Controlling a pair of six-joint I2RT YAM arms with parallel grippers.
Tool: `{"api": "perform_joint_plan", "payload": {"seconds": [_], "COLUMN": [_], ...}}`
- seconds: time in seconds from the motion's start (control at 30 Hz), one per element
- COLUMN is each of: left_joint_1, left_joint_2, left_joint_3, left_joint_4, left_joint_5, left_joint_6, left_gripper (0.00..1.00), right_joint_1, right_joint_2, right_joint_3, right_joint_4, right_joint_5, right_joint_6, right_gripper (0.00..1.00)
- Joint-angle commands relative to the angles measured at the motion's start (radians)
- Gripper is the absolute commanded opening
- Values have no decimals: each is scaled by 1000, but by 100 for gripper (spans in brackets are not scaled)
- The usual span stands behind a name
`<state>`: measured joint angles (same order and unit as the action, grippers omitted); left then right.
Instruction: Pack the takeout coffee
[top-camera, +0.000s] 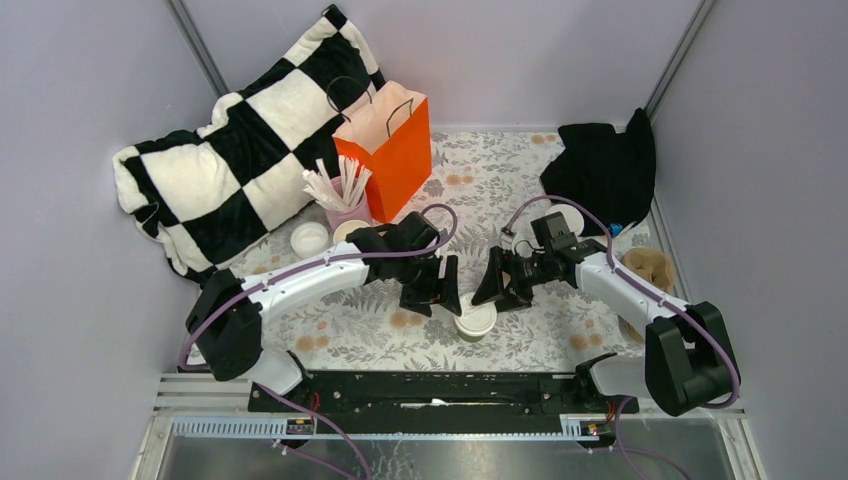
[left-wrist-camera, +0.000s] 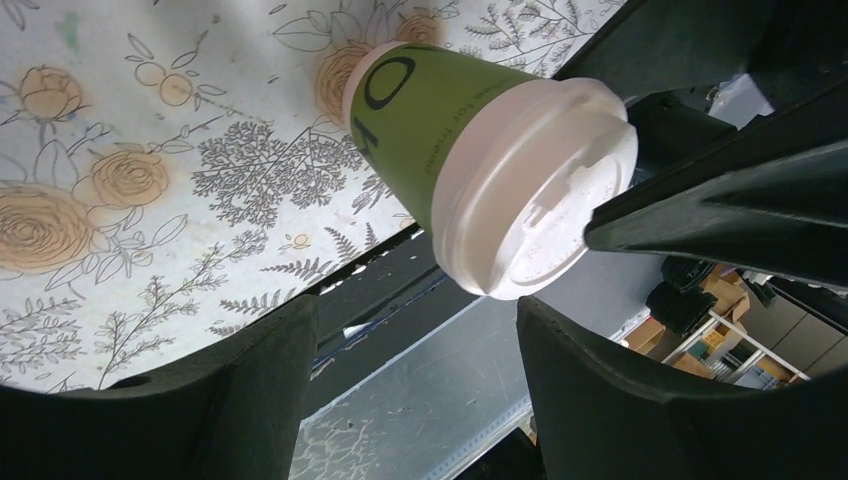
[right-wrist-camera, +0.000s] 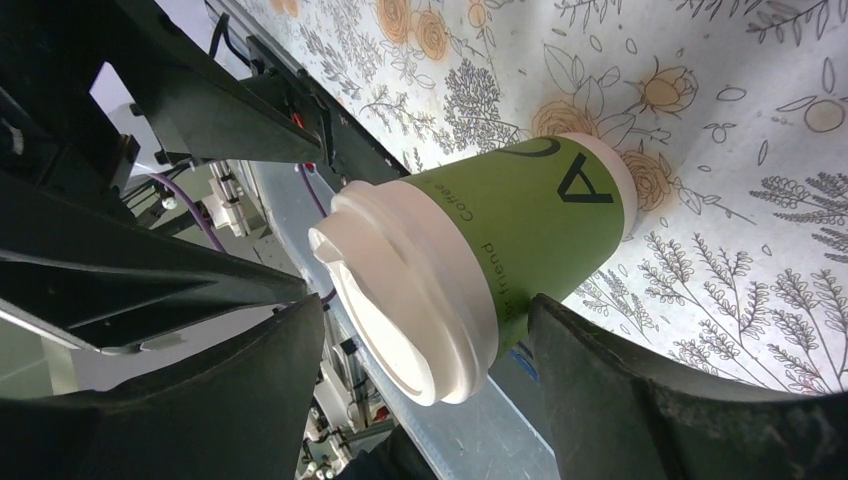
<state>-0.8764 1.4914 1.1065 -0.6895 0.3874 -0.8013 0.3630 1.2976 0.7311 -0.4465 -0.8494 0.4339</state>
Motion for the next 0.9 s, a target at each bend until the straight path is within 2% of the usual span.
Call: {"api": "perform_joint_plan", "payload": {"seconds": [0.0,0.3,0.4,0.5,0.63,0.7,0.87], "left_joint_1": [-10,-19,-20,-21,-21,-21,-20], "left_joint_2": [23,97,100,85,65,67,76], "left_joint_3": [37,9,-33,-63,-40,-21,0], "left_joint_4": [74,55,51,66,67,59,43], "left_joint_5": [48,14,-14,-23,-28,-30,-34], "left_joint_6": [21,34,33,27,26,29,40], "left_gripper": [77,71,70,70,70,70,70], "right_joint_1": [18,16,9,2,3,7,38], "right_joint_2": [4,39,43,32,-38,-66,-54], "right_joint_3": [-24,-70,-87,-87,-60,-51,-82], "right_joint_4": [-9,35,70,63,-4,-33,-58], "right_joint_5": [-60,-53,-44,-37,-29,-52,-98], "right_joint_6": [-31,-20,-9,-11,-20,-24,-36], "right_gripper": [80,67,67,71,88,93,90]}}
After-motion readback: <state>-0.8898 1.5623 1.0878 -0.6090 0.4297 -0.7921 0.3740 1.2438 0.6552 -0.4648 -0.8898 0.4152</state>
